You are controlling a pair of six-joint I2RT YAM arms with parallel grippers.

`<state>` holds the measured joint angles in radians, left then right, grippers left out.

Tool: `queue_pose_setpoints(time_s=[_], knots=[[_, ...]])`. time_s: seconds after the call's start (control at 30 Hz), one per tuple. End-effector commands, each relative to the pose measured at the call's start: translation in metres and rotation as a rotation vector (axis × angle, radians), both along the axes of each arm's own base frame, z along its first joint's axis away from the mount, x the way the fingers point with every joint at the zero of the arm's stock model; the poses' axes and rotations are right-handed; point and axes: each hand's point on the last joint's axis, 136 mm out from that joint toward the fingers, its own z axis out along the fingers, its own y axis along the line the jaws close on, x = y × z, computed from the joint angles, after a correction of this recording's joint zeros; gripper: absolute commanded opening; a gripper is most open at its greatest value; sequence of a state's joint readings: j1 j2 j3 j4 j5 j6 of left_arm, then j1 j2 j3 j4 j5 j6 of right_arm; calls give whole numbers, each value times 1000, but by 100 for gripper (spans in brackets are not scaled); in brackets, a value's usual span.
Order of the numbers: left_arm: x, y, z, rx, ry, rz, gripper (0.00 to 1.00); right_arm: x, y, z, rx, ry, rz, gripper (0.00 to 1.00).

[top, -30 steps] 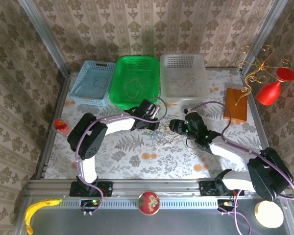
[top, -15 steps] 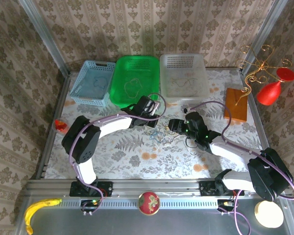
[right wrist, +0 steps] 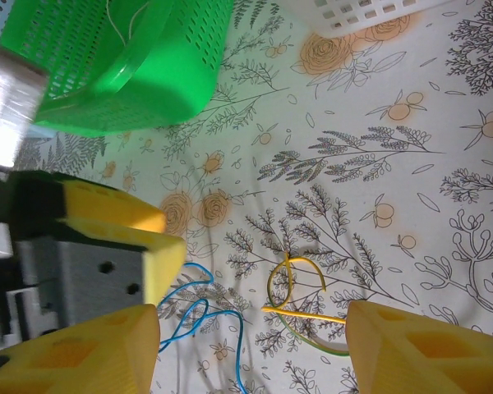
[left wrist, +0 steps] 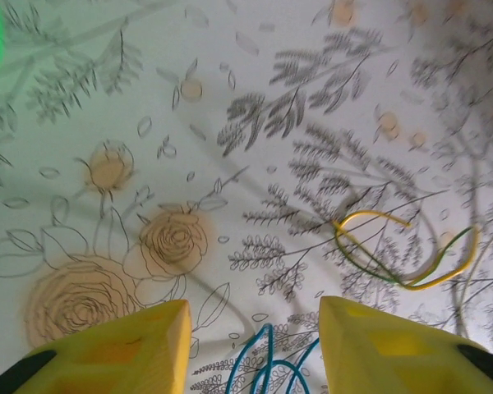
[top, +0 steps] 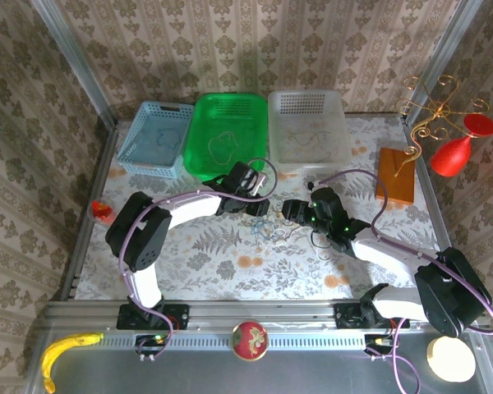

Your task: Untangle the cables

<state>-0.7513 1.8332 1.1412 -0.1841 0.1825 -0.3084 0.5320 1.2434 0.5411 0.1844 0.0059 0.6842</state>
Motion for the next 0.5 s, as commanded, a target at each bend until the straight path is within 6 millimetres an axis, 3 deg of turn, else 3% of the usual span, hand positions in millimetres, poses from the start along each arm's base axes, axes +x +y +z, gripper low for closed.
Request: queue_pose_setpoints(time_s=[0.0,0.17,0.47], knots=[[-5,0,-9,8,42,-6,41,3,1,4,7,-25,7,63],[-4,-1,-14,12,50,-3,33,3,1,2,4,-22,6,63],[-2,-4,-19,11,58,-5,29,2,0,2,3,-24,4,63]])
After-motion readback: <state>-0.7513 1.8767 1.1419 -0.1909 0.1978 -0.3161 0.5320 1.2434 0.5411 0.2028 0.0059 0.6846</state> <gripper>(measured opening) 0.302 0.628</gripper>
